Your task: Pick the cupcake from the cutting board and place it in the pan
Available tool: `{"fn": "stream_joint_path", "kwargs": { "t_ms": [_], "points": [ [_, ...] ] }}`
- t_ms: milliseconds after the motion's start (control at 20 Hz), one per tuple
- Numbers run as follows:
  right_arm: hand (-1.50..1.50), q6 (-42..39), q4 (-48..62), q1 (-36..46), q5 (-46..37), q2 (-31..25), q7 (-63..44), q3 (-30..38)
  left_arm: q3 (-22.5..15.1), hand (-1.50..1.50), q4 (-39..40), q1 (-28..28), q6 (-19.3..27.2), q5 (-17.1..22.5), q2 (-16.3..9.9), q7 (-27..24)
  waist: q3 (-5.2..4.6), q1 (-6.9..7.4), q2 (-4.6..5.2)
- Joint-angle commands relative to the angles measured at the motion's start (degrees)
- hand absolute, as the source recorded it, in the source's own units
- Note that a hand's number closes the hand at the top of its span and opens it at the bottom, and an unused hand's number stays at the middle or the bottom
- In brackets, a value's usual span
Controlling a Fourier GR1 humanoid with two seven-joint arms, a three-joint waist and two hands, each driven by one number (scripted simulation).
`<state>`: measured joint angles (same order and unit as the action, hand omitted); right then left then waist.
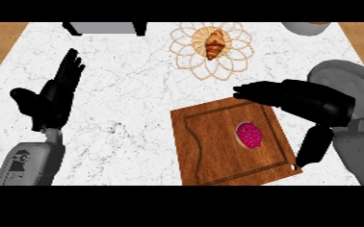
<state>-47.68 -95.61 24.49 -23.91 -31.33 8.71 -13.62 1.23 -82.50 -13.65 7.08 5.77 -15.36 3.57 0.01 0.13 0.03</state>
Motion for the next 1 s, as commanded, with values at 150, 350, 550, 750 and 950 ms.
{"fn": "stream_joint_path", "kwargs": {
  "t_ms": [150,350,550,750,950],
  "points": [
    [-1.50,0.84,-0.58,-2.58,-8.66,2.35,2.83,-2.47,-0.79,0.00,-2.10,1.44,1.23,-2.85,2.81,0.18,0.00,-0.01,-0.03],
    [-1.50,4.89,1.83,-1.40,-16.36,3.27,2.35,-7.27,0.63,0.00,-2.79,1.00,-0.67,-1.60,1.09,2.18,0.01,0.25,0.00],
    [-1.50,1.34,0.45,-1.43,-18.09,1.27,2.89,-5.68,1.01,0.00,-2.44,2.30,-2.09,-1.40,2.02,-0.05,0.00,0.02,-0.04],
    [-1.50,2.08,3.49,0.20,-22.53,4.30,2.50,-7.32,2.53,0.00,1.41,-2.91,-0.98,-2.87,1.82,1.14,-0.01,-0.10,0.00],
    [-1.50,2.06,7.11,1.36,-24.50,8.71,2.14,-8.38,3.17,0.00,-1.83,2.59,-3.45,-1.90,1.50,-0.96,-0.01,0.20,-0.01]
  ]
}}
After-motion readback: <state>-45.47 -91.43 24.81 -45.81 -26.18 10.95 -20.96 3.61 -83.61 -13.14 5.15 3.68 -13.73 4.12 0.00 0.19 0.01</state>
